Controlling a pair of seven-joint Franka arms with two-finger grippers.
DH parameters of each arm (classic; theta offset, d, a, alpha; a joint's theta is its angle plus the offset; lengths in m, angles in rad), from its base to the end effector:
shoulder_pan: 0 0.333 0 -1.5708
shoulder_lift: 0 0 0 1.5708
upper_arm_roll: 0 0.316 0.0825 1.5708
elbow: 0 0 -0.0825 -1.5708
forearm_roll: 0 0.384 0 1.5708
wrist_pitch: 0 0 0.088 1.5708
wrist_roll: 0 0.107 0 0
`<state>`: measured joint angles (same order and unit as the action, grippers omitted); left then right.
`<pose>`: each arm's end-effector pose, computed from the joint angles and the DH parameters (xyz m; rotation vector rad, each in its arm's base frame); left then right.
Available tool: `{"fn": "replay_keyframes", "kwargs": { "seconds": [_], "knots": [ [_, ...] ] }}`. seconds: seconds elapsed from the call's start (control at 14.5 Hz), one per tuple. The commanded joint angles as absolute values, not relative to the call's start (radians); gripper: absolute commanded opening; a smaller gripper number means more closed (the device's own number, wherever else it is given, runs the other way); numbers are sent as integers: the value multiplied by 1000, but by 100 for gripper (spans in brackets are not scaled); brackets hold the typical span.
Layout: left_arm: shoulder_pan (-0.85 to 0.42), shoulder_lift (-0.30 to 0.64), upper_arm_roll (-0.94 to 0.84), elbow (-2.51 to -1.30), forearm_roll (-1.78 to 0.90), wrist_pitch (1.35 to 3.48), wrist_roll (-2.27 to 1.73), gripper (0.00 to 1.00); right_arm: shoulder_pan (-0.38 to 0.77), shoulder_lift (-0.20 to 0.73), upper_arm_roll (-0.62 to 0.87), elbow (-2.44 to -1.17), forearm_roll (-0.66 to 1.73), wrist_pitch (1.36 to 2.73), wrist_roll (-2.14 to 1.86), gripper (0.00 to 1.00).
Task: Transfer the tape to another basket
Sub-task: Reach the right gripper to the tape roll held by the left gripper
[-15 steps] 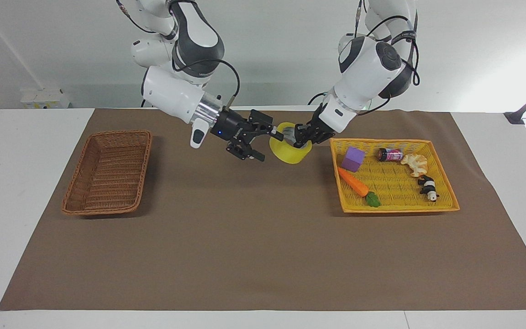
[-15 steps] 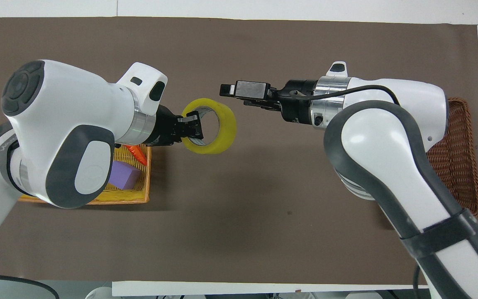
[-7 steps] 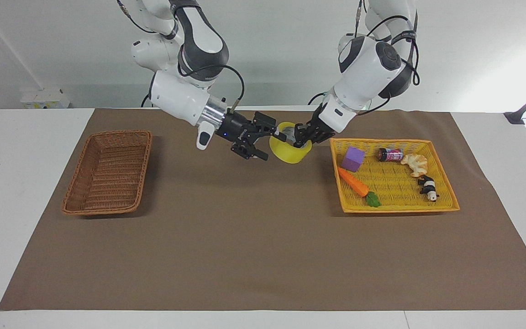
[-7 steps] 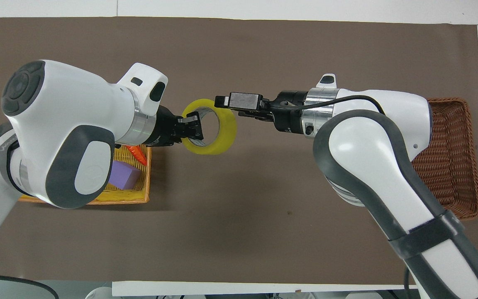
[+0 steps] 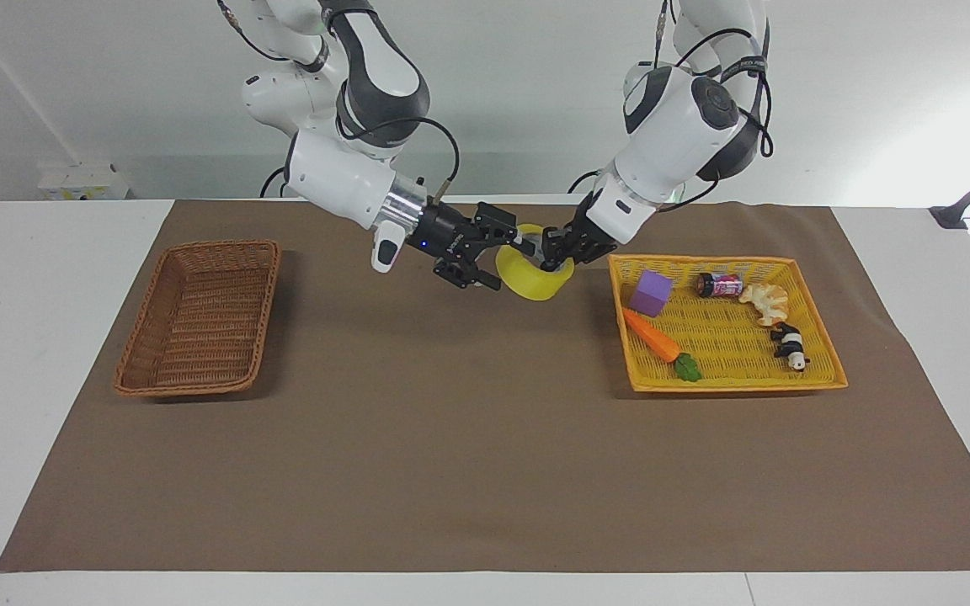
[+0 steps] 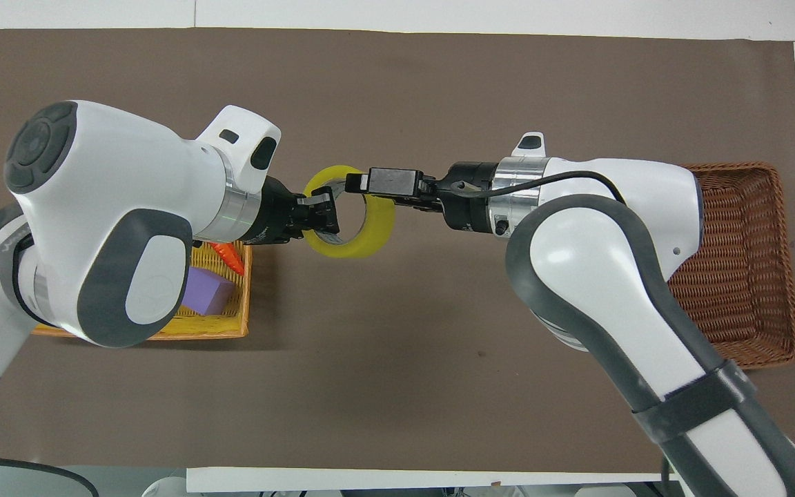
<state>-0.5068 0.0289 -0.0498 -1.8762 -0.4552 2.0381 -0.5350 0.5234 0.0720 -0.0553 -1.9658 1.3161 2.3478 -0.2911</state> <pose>0.4836 -0.3295 0.5095 2.7023 0.2155 -0.1470 0.5345 0.2868 0.4777 -2.0732 0.0981 -0.1897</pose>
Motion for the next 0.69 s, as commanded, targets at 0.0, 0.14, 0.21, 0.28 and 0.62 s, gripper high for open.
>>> {"fn": "replay_keyframes", "kwargs": {
  "seconds": [0.0,0.14,0.21,0.28,0.62],
  "knots": [
    [-502,-3,-49,-1893,-457,2025,-540,0,531,40,-58,-2002,1344,2359,-310,80],
    [-503,-3,-49,-1894,-457,2028,-543,0,531,38,-58,-2003,1344,2358,-310,54],
    [-503,-3,-49,-1894,-457,2028,-543,0,531,40,-60,-2003,1342,2359,-311,38],
    [-503,-5,-49,-1896,-457,2026,-543,0,532,40,-58,-2003,1341,2361,-314,26],
    [-509,-6,-49,-1896,-457,2025,-552,12,535,40,-60,-2002,1318,2358,-331,0]
  ]
}}
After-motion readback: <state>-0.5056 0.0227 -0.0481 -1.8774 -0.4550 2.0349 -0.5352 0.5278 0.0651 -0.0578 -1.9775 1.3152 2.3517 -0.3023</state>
